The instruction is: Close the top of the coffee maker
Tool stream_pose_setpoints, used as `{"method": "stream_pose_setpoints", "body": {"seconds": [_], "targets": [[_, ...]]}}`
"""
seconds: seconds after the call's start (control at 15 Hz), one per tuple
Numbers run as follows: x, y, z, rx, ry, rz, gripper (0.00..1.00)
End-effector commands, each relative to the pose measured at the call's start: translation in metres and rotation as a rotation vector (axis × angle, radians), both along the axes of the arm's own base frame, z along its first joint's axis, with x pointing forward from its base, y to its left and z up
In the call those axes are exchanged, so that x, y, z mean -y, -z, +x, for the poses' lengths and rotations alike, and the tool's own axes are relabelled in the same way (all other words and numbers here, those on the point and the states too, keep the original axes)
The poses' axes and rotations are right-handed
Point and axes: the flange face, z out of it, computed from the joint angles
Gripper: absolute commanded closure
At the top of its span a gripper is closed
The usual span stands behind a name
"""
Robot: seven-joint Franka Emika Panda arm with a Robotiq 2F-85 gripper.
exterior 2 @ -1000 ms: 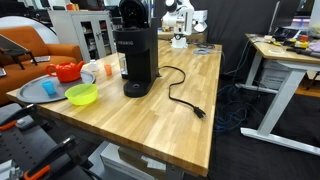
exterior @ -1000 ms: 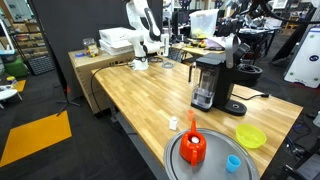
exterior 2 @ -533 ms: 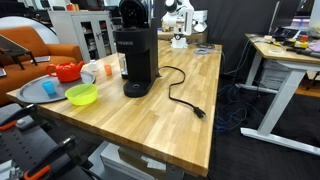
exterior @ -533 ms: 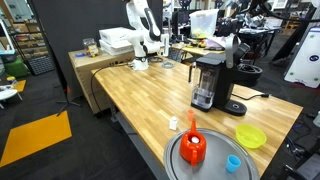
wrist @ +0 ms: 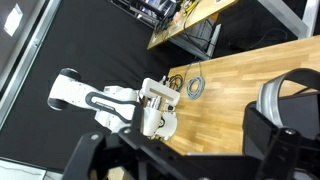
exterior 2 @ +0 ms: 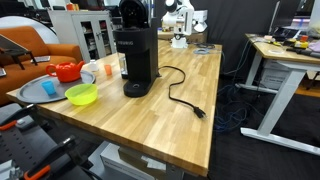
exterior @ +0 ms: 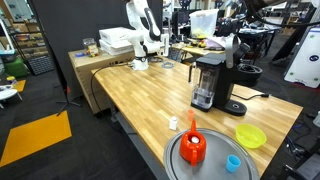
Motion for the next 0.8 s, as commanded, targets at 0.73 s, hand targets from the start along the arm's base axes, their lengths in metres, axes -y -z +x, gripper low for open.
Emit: {"method": "stream_pose_setpoints", "body": {"seconds": [0.73], "targets": [[0.003,0.002,0.017,-0.006,-0.022,-0.021,0.00]]}}
